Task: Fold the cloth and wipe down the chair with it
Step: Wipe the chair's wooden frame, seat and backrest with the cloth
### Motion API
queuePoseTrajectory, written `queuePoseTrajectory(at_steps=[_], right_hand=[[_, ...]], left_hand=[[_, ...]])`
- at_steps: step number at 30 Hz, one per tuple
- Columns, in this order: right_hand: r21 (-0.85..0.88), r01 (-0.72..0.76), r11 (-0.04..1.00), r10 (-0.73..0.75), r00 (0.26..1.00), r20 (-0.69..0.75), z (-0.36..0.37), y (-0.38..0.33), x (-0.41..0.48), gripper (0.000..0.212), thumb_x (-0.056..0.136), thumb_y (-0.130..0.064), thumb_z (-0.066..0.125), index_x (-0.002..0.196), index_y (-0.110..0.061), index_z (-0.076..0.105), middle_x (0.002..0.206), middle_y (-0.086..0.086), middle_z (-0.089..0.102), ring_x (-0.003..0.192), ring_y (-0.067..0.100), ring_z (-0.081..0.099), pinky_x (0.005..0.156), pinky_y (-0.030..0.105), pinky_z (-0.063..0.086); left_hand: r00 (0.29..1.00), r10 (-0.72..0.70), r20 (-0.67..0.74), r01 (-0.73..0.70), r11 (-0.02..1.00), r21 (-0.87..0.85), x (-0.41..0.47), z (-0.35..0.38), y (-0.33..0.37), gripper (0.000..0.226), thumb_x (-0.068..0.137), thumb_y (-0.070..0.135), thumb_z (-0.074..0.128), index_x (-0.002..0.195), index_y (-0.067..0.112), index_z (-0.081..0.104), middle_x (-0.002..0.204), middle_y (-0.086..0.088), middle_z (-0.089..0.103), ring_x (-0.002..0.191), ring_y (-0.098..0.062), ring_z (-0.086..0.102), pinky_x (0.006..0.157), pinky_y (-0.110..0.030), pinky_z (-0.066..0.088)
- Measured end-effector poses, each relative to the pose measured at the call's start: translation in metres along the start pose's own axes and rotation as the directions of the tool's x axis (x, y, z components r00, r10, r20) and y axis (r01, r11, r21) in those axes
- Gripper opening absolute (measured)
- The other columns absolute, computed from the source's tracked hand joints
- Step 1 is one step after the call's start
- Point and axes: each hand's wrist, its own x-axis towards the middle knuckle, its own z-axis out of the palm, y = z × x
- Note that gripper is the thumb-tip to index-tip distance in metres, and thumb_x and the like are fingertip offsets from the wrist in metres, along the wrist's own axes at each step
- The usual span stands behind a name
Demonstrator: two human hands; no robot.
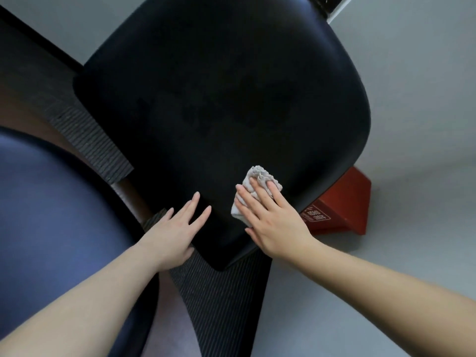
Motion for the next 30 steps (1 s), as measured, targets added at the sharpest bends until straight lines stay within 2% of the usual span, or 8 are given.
queuePoseTrajectory(at_steps=[4,12,17,20,22,24,27,30], right_hand=[[0.017,0.041,0.999,-0.041,0.999,0.009,0.021,-0.048,0.041,0.064,0.095,-0.042,0.038,0.149,-0.008,0.032,0.159,0.015,0.014,0.147,0.038,0.006,0.119,0.052,0.005],[-0.080,0.133,0.988,-0.136,0.990,-0.041,0.057,-0.111,0.101,0.058,0.094,-0.031,0.028,0.149,-0.010,0.032,0.158,0.014,0.018,0.146,0.038,0.011,0.117,0.053,-0.002],[-0.187,0.335,0.923,-0.306,0.937,0.171,0.072,-0.143,0.107,0.048,0.100,-0.032,0.036,0.142,-0.010,0.045,0.151,0.016,0.036,0.143,0.039,0.023,0.117,0.052,0.007],[0.002,0.374,0.927,-0.354,0.877,0.325,0.068,-0.161,0.088,0.045,0.103,-0.021,0.028,0.140,0.000,0.040,0.148,0.022,0.037,0.141,0.040,0.025,0.119,0.047,0.005],[0.320,0.194,0.927,-0.253,0.955,0.155,0.059,-0.179,0.069,0.038,0.096,-0.014,0.030,0.119,0.001,0.056,0.126,0.021,0.055,0.126,0.037,0.044,0.114,0.046,0.018],[0.694,-0.052,0.718,0.082,0.997,-0.010,0.045,-0.197,0.051,0.028,0.088,-0.007,0.032,0.093,-0.008,0.060,0.099,0.009,0.058,0.103,0.027,0.049,0.096,0.047,0.036],[0.928,-0.238,0.287,0.277,0.948,0.158,0.014,-0.244,0.042,0.034,0.096,-0.002,0.035,0.120,-0.010,0.058,0.129,0.009,0.055,0.124,0.024,0.044,0.101,0.033,0.035],[0.939,-0.273,0.209,0.291,0.934,0.207,-0.004,-0.295,0.045,0.039,0.096,-0.005,0.033,0.128,-0.008,0.056,0.137,0.012,0.051,0.131,0.029,0.041,0.108,0.031,0.026]], left_hand=[[0.995,-0.026,0.096,0.012,0.990,0.138,-0.014,0.022,-0.028,0.085,0.099,0.033,0.046,0.155,0.020,-0.016,0.157,-0.017,-0.032,0.152,-0.027,-0.009,0.121,-0.044,0.008],[0.948,-0.270,0.167,0.221,0.939,0.262,-0.049,0.077,-0.087,0.075,0.100,0.056,0.028,0.157,0.019,-0.004,0.163,-0.010,-0.017,0.151,-0.027,-0.011,0.116,-0.066,0.003],[0.963,-0.249,0.107,0.215,0.941,0.261,-0.079,0.098,-0.096,0.068,0.099,0.057,0.004,0.156,0.023,-0.008,0.164,-0.004,-0.016,0.151,-0.022,-0.014,0.119,-0.058,-0.006],[0.971,-0.238,0.034,0.229,0.958,0.173,-0.106,0.112,-0.097,0.082,0.086,0.058,-0.013,0.157,0.022,0.004,0.165,-0.002,-0.004,0.152,-0.022,-0.004,0.118,-0.054,-0.008],[0.972,-0.230,-0.043,0.233,0.966,0.109,-0.131,0.122,-0.091,0.077,0.092,0.054,0.006,0.152,0.015,0.034,0.160,-0.007,0.026,0.149,-0.025,0.022,0.116,-0.054,0.003],[0.976,-0.198,-0.094,0.207,0.974,0.094,-0.154,0.130,-0.083,0.067,0.094,0.049,0.026,0.141,0.010,0.053,0.149,-0.010,0.046,0.139,-0.028,0.043,0.111,-0.054,0.016],[0.981,-0.175,-0.079,0.182,0.978,0.102,-0.187,0.132,-0.077,0.065,0.093,0.049,0.032,0.139,0.010,0.055,0.148,-0.009,0.049,0.136,-0.026,0.046,0.108,-0.054,0.020],[0.986,-0.159,-0.054,0.166,0.975,0.146,-0.226,0.131,-0.080,0.066,0.093,0.051,0.032,0.141,0.010,0.053,0.149,-0.008,0.046,0.139,-0.024,0.043,0.108,-0.052,0.020]])
